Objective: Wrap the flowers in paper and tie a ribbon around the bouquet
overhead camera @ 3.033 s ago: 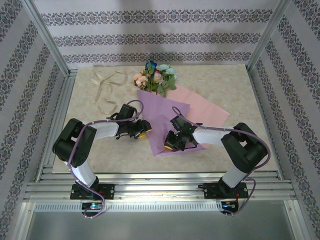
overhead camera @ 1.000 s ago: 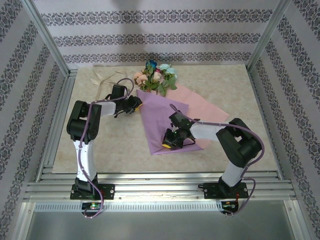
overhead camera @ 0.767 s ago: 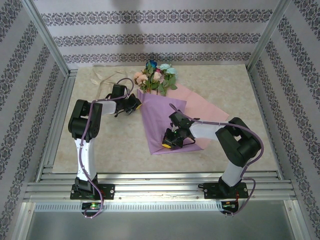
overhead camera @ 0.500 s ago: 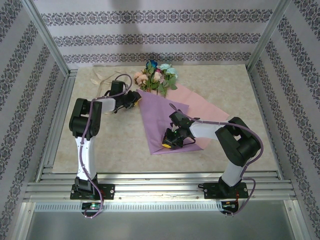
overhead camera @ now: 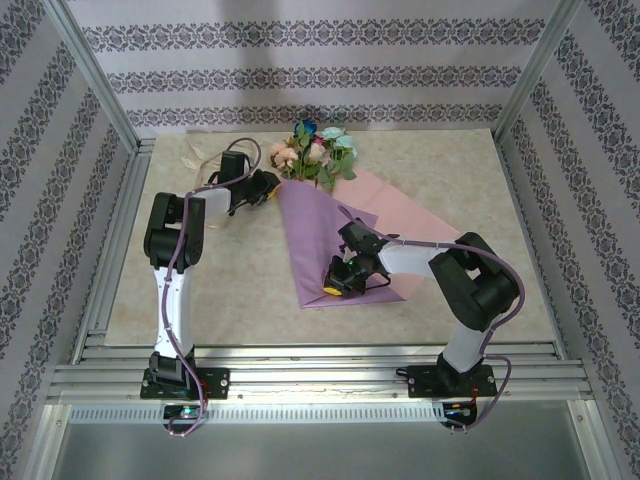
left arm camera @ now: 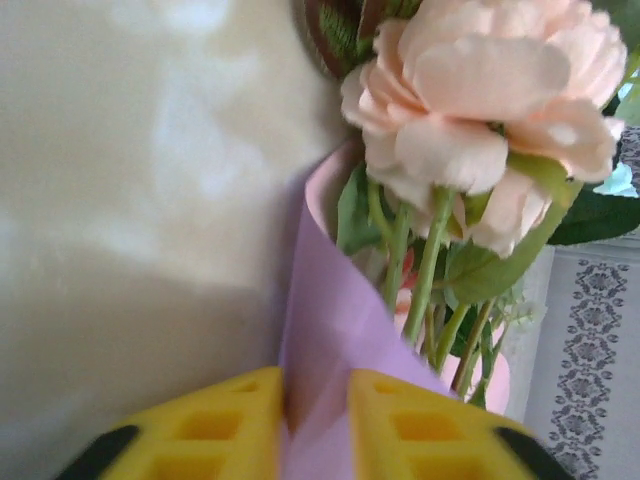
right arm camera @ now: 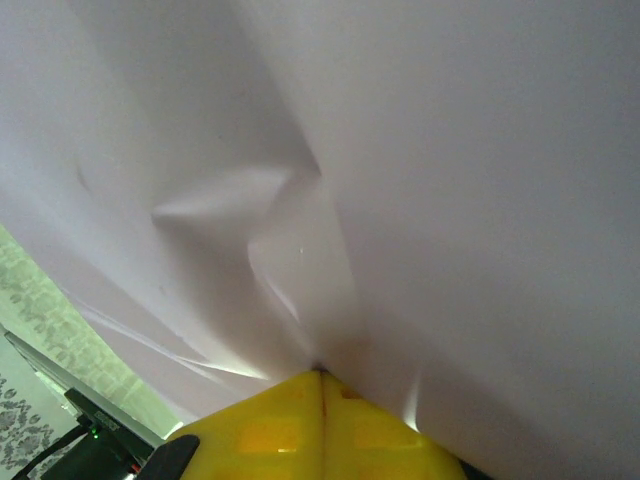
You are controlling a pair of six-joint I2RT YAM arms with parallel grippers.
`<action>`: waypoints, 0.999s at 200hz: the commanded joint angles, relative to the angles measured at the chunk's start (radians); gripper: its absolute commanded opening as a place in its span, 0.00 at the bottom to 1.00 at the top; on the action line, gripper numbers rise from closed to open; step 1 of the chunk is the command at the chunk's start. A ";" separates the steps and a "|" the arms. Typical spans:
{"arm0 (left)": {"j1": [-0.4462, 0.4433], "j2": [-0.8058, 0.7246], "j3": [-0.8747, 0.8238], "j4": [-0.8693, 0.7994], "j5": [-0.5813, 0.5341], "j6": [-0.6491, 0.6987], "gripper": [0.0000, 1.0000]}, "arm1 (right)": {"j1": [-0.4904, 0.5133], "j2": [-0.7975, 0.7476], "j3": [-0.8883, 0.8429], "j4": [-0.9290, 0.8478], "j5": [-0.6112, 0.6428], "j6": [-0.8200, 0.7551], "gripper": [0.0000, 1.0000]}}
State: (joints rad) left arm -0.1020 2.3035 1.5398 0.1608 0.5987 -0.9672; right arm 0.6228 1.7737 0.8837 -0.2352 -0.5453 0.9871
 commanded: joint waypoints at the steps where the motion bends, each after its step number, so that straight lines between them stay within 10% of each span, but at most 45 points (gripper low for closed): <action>1: 0.019 0.045 0.044 -0.032 0.001 0.024 0.00 | 0.002 0.067 -0.037 -0.130 0.045 -0.026 0.00; 33: 0.025 0.024 0.038 -0.026 0.013 0.029 0.01 | 0.000 0.067 -0.037 -0.126 0.045 -0.022 0.00; 46: 0.027 -0.009 0.010 -0.024 0.023 0.033 0.37 | -0.002 0.068 -0.037 -0.127 0.044 -0.022 0.00; 62: 0.024 -0.064 -0.063 -0.012 0.054 0.031 0.51 | -0.006 0.067 -0.037 -0.125 0.043 -0.027 0.00; 130: -0.087 -0.395 -0.541 -0.040 0.114 0.050 0.54 | -0.034 0.076 -0.026 -0.113 0.027 -0.042 0.00; 200: -0.206 -0.450 -0.660 -0.024 0.089 0.016 0.47 | -0.034 0.087 -0.024 -0.093 0.022 -0.034 0.00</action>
State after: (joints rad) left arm -0.2802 1.8606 0.9092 0.1627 0.6876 -0.9478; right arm 0.5907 1.7943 0.8898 -0.2356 -0.6128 0.9649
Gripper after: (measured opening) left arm 0.497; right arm 0.056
